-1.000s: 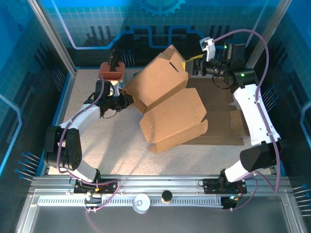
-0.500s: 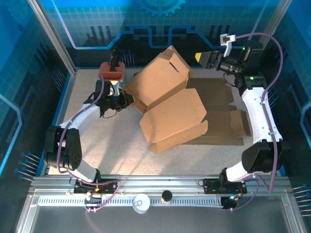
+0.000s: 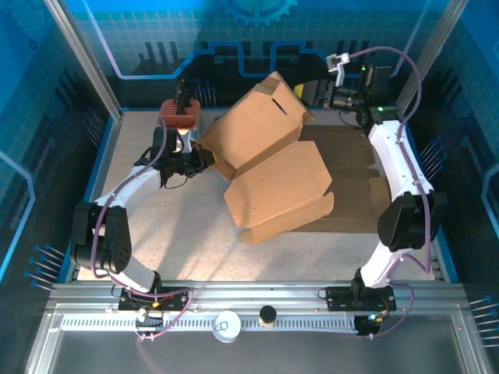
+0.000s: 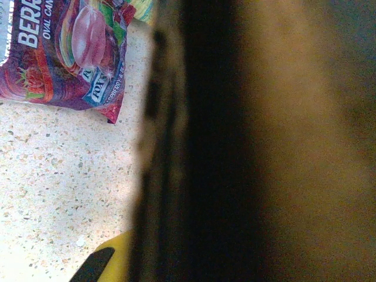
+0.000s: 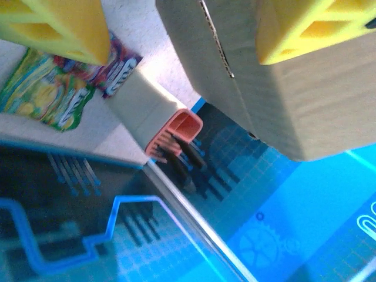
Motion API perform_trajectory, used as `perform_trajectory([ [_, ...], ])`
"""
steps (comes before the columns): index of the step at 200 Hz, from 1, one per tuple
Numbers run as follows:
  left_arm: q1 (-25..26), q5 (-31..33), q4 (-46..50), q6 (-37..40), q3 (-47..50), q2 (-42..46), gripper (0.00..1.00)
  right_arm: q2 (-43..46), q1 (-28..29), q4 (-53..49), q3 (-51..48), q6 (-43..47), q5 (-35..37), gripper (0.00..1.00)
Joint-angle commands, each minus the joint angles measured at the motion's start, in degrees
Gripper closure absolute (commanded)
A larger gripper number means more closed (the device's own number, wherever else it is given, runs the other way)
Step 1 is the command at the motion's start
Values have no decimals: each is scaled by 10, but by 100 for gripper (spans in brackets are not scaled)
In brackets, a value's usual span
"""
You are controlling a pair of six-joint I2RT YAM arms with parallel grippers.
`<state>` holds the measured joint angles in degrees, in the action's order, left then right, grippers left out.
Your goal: Fold the paper box
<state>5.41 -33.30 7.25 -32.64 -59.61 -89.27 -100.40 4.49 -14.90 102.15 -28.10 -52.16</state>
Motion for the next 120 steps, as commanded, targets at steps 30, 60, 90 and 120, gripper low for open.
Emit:
perform_trajectory([
  [30,1,-27,-11,9,-21,-6,100,11,24,-54,11,63,-22,36],
  [60,2,-27,-11,9,-23,-7,100,40,32,-66,-10,89,18,36],
  [90,1,-27,-12,7,-22,-8,100,79,38,-63,-30,102,57,34],
  [120,3,-27,-14,6,-22,-9,100,113,41,-45,-42,95,53,33],
])
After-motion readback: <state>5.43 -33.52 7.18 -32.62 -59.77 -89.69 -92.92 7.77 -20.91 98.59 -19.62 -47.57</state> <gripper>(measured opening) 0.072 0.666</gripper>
